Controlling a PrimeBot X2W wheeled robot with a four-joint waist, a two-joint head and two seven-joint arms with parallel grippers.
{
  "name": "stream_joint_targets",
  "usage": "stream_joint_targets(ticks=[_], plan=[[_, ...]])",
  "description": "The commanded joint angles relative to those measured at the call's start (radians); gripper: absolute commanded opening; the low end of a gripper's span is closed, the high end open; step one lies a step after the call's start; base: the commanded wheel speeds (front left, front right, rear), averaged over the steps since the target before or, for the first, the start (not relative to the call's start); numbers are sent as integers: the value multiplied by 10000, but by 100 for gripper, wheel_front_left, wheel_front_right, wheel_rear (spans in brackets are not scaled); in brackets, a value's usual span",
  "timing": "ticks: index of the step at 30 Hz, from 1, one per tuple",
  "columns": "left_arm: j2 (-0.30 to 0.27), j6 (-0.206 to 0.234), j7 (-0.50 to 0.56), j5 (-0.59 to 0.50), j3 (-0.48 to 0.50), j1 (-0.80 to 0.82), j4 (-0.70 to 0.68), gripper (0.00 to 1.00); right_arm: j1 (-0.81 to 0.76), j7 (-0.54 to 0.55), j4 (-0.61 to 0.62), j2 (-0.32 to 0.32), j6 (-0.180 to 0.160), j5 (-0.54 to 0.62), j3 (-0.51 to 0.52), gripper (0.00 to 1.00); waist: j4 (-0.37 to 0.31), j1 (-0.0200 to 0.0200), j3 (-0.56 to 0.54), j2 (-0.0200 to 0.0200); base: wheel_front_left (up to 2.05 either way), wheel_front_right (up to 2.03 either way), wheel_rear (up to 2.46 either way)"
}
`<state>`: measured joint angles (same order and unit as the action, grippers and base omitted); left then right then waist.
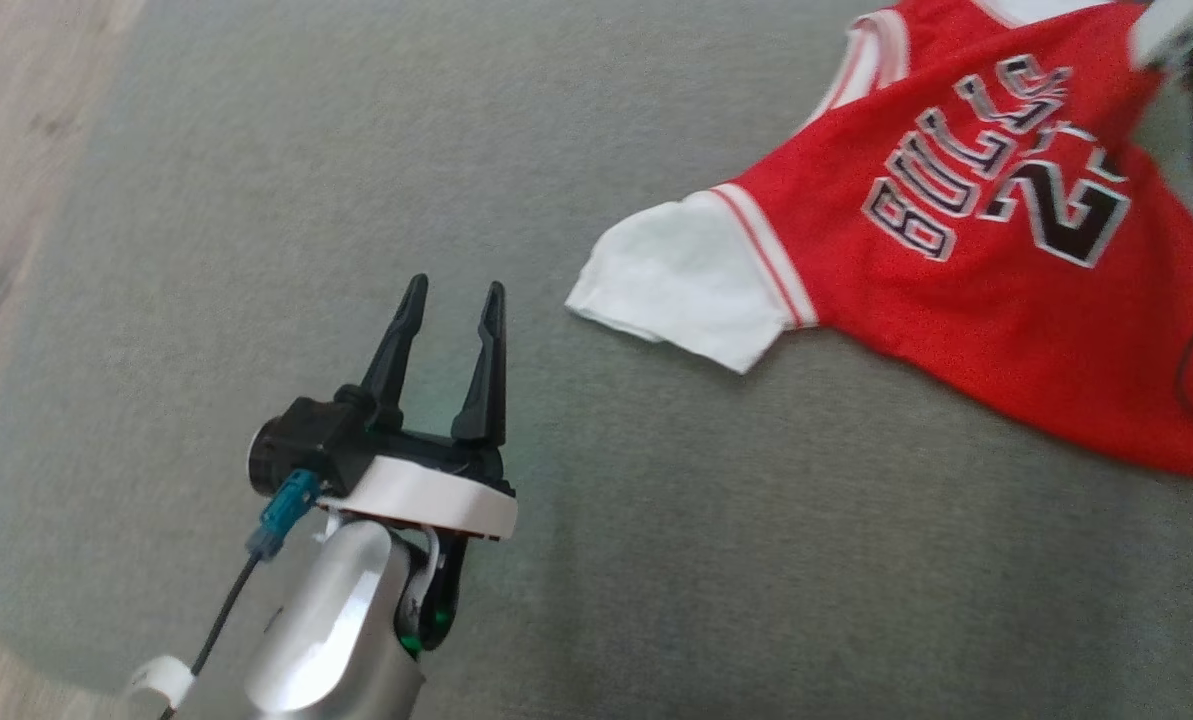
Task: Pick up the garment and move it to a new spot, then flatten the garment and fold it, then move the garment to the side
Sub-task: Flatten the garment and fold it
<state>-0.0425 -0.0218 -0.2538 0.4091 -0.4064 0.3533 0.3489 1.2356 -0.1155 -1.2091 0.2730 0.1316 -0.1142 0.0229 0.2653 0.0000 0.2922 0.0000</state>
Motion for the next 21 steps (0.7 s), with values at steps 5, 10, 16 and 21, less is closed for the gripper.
stream_joint_targets(ticks=[5, 10, 16, 21], plan=[[-78, -77, -80, -335, 731, -23, -333, 100, -1523, -1175, 1483, -594, -9, -641, -1071, 100, -1101, 0, -978, 0, 0, 0, 0], [-78, -75, -80, -436, 976, -377, -327, 100, -3719, -1438, 3510, -705, -9, -963, -1327, 100, -1569, 0, -1565, 0, 0, 0, 0], [-78, -55, -80, -562, 1125, -820, -316, 100, -7214, -1458, 6783, -1611, -9, -659, -204, 100, -2002, 0, -2038, 0, 0, 0, 0], [-79, -92, -80, -674, 1176, -1093, -223, 100, -9825, -1460, 8861, -2170, -9, -211, 278, 100, -2273, 0, -2179, 0, 0, 0, 0]])
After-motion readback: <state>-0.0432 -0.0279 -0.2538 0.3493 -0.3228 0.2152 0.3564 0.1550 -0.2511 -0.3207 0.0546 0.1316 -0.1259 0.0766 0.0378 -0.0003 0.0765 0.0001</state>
